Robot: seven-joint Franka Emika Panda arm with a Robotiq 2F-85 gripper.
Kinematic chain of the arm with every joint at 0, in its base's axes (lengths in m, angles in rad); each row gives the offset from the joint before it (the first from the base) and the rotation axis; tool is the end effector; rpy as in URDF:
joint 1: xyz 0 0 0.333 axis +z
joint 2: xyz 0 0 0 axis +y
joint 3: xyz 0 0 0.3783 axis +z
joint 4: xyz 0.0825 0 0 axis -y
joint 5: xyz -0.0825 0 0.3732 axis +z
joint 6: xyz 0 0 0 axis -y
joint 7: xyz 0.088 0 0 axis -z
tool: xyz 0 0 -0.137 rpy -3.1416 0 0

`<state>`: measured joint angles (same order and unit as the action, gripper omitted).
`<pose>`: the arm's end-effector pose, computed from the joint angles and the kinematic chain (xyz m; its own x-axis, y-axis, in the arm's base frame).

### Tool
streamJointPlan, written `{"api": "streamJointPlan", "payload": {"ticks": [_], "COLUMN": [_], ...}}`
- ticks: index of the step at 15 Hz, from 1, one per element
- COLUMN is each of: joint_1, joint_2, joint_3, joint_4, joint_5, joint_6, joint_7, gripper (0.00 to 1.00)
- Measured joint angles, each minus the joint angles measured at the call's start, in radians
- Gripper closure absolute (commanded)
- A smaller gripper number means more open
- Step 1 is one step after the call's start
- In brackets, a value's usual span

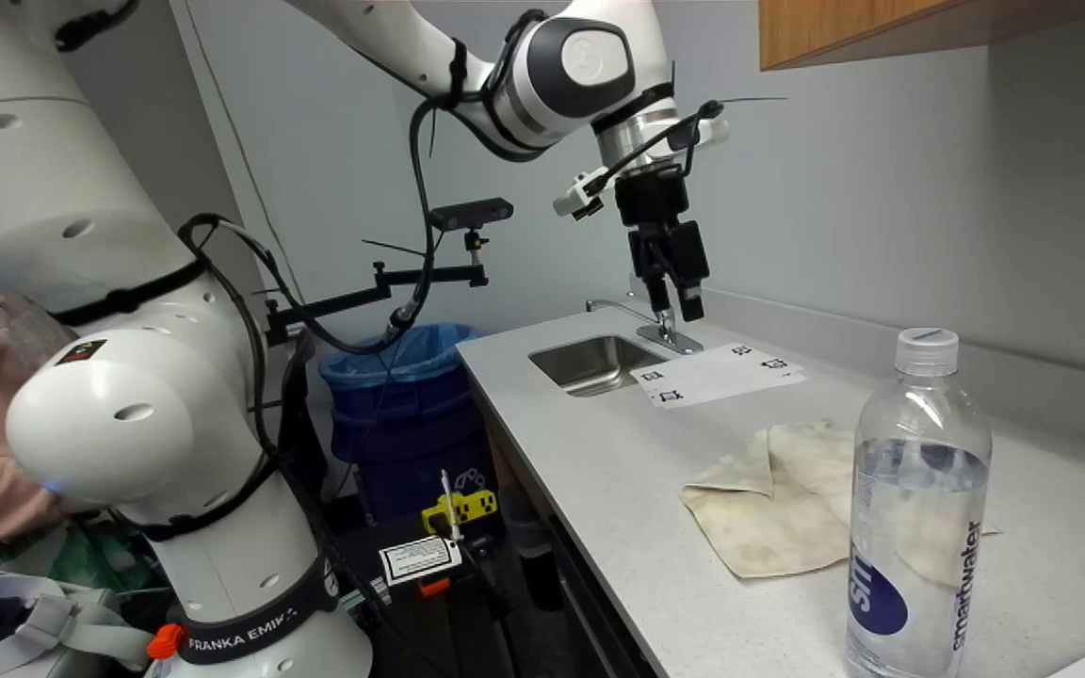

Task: Pick up the towel from the countertop and wipe it on the countertop.

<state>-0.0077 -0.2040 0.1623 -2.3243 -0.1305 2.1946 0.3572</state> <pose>0.4593 0.0665 0.4649 0.9860 -0.1248 0.1108 -0.1371 -0.9843 0.1115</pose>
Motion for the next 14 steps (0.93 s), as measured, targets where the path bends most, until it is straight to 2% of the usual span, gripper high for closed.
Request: {"api": "streamJointPlan", "payload": {"ticks": [10,14], "joint_1": [0.001,0.0], "joint_2": [0.028,0.085], "joint_3": [-0.005,-0.033], "joint_4": [0.019,0.044], "joint_5": [0.0,-0.002], "joint_6": [0.0,0.038], "joint_7": [0.0,-0.011], "gripper": [0.0,0.0]}}
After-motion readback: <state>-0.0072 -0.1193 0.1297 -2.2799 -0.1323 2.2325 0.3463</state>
